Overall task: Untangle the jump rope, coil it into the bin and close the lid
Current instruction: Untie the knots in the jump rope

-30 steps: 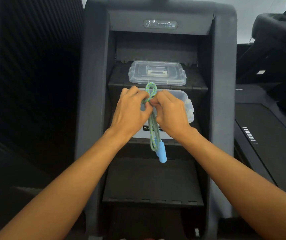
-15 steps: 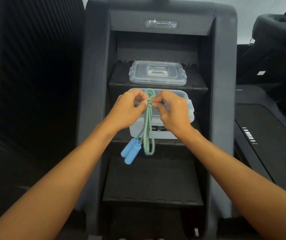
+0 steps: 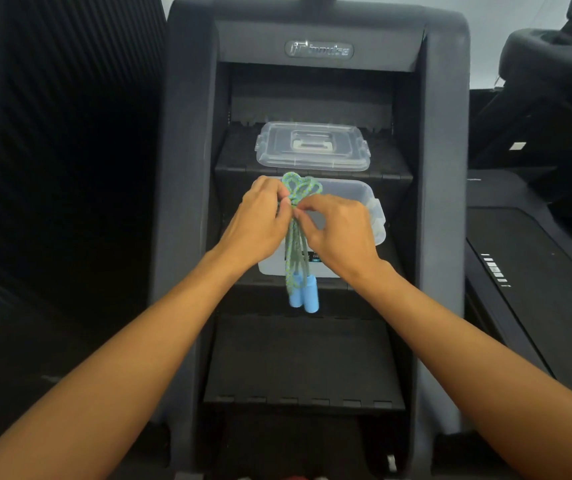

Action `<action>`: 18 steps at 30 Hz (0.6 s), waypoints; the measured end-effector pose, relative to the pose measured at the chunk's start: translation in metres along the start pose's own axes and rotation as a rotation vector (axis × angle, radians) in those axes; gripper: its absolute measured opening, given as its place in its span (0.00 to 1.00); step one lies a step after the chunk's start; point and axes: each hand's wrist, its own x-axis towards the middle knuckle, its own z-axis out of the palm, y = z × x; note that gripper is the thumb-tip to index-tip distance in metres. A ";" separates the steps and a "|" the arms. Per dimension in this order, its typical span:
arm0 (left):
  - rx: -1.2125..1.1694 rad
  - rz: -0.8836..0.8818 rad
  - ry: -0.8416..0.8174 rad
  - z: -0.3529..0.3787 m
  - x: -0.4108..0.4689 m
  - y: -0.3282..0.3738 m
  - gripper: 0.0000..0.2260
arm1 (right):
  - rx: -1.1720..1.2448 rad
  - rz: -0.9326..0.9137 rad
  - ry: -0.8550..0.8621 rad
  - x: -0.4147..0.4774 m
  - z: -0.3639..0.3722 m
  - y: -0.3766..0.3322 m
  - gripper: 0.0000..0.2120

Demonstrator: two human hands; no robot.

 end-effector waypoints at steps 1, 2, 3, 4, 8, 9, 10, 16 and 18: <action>0.009 0.012 -0.008 0.000 0.001 0.001 0.04 | 0.007 0.001 0.017 0.000 0.001 -0.001 0.07; 0.017 0.024 -0.021 0.001 0.002 0.002 0.04 | 0.012 0.007 0.029 0.001 0.002 -0.002 0.07; 0.024 0.033 -0.034 0.001 0.002 0.003 0.04 | 0.015 0.014 0.032 0.002 0.003 -0.003 0.08; 0.031 0.037 -0.046 0.001 0.002 0.004 0.04 | 0.012 0.014 0.030 0.003 0.004 -0.003 0.09; 0.054 0.041 -0.075 0.000 0.002 0.004 0.04 | -0.028 -0.030 -0.004 0.005 0.003 -0.003 0.08; 0.055 0.039 -0.080 -0.001 0.002 0.004 0.04 | -0.043 -0.042 -0.010 0.004 0.003 -0.003 0.07; 0.054 0.035 -0.083 -0.001 0.002 0.004 0.04 | -0.060 -0.052 -0.013 0.005 0.004 -0.002 0.07; 0.051 -0.018 -0.129 -0.001 0.005 0.008 0.04 | -0.108 -0.094 0.007 0.007 0.011 -0.006 0.07; 0.050 -0.023 -0.134 -0.003 0.007 0.011 0.04 | -0.118 -0.124 0.024 0.007 0.012 -0.006 0.09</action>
